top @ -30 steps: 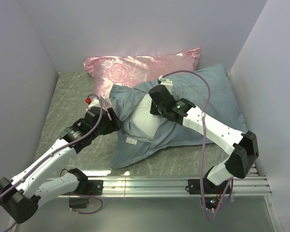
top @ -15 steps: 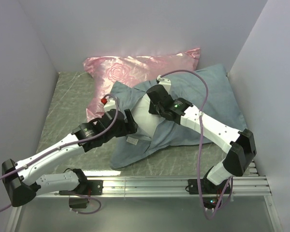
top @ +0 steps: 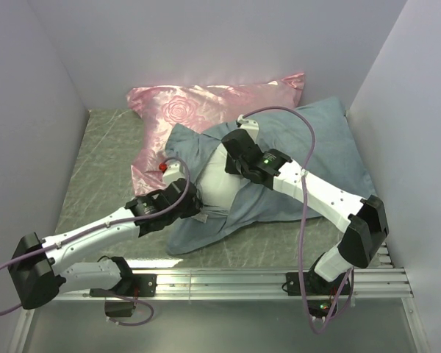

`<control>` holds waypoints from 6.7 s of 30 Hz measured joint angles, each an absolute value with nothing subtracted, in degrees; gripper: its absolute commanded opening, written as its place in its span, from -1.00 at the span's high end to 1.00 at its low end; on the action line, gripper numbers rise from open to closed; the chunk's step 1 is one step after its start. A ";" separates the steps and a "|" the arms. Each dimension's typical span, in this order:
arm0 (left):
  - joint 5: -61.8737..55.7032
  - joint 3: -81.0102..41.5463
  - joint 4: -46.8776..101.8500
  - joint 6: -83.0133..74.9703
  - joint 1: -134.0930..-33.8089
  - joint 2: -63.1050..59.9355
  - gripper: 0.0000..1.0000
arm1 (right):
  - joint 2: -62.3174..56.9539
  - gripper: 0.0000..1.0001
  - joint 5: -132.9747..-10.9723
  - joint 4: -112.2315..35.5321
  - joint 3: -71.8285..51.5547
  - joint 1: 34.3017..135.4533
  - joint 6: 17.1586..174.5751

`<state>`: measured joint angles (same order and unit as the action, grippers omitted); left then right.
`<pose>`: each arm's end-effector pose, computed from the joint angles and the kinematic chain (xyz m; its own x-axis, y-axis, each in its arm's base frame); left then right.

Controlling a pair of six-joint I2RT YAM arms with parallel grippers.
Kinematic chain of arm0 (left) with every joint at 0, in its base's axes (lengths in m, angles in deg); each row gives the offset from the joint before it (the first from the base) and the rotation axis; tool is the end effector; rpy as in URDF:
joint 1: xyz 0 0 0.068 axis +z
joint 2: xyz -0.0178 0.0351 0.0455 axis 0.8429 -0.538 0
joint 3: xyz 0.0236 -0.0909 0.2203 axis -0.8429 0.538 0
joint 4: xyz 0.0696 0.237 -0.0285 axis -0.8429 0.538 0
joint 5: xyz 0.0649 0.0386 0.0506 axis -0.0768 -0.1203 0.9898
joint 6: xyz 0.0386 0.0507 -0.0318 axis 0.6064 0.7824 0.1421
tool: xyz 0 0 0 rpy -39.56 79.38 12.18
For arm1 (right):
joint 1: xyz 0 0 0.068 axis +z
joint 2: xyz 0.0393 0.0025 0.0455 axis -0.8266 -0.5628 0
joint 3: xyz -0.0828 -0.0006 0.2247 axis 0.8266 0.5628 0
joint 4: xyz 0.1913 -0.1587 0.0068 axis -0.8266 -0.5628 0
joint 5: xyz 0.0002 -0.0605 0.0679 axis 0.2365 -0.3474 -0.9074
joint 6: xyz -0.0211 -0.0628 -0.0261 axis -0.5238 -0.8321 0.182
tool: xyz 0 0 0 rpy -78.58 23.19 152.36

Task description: Remove the pillowcase from the pillow

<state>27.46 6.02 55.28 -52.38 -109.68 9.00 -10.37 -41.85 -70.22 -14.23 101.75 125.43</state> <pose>0.1724 -0.1862 0.2157 -0.7022 -0.4012 -0.5882 -0.0861 0.8679 -0.4893 0.2585 0.2355 0.2808 -0.6469 0.1191 -0.7532 -0.1019 0.9654 0.2401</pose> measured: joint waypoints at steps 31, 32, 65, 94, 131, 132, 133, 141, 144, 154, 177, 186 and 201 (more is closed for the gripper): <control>24.07 24.60 41.40 -62.11 -109.77 13.29 0.99 | 0.64 -0.43 -39.51 -68.08 -6.49 107.19 124.76; 24.07 24.60 41.47 -62.11 -109.77 13.53 0.99 | 1.78 -0.46 -38.92 -67.93 -5.99 107.74 124.76; 23.13 24.78 43.00 -61.98 -109.55 19.69 0.99 | -17.80 1.00 -39.54 -69.63 -12.22 112.96 125.67; 23.68 31.92 17.60 -71.20 -115.25 14.95 0.99 | -18.92 1.00 -50.31 -105.70 -48.48 97.42 123.68; 28.16 9.48 54.52 -54.02 -103.23 19.95 -0.59 | 15.86 1.00 -43.49 -62.40 14.49 114.80 137.45; 28.49 8.82 54.50 -53.41 -103.17 18.84 -0.59 | 15.86 1.00 -43.14 -62.40 14.49 115.04 137.50; 28.64 8.32 54.47 -52.91 -103.01 18.03 -0.59 | 15.86 1.00 -42.86 -62.42 14.49 115.26 137.59; 26.43 4.43 49.91 -47.12 -99.47 12.68 -0.06 | 16.16 1.00 -41.39 -62.68 14.54 116.24 138.09; 25.56 4.43 48.92 -45.87 -98.29 11.28 0.41 | 16.60 1.00 -41.00 -63.08 14.54 116.57 138.20; 24.38 3.64 48.29 -44.08 -88.81 10.51 0.99 | 22.59 1.00 -39.93 -65.11 16.94 118.01 139.62; -1.15 14.50 32.97 -37.65 -85.77 19.98 -0.14 | 25.98 1.00 -39.51 -67.56 17.84 118.62 140.45; -6.11 16.08 28.42 -37.04 -85.77 19.21 0.71 | 27.68 1.00 -39.21 -69.22 17.84 118.69 140.49; 7.74 14.13 40.49 -41.24 -81.35 19.82 0.99 | 40.07 1.00 -36.21 -75.80 18.41 118.88 143.25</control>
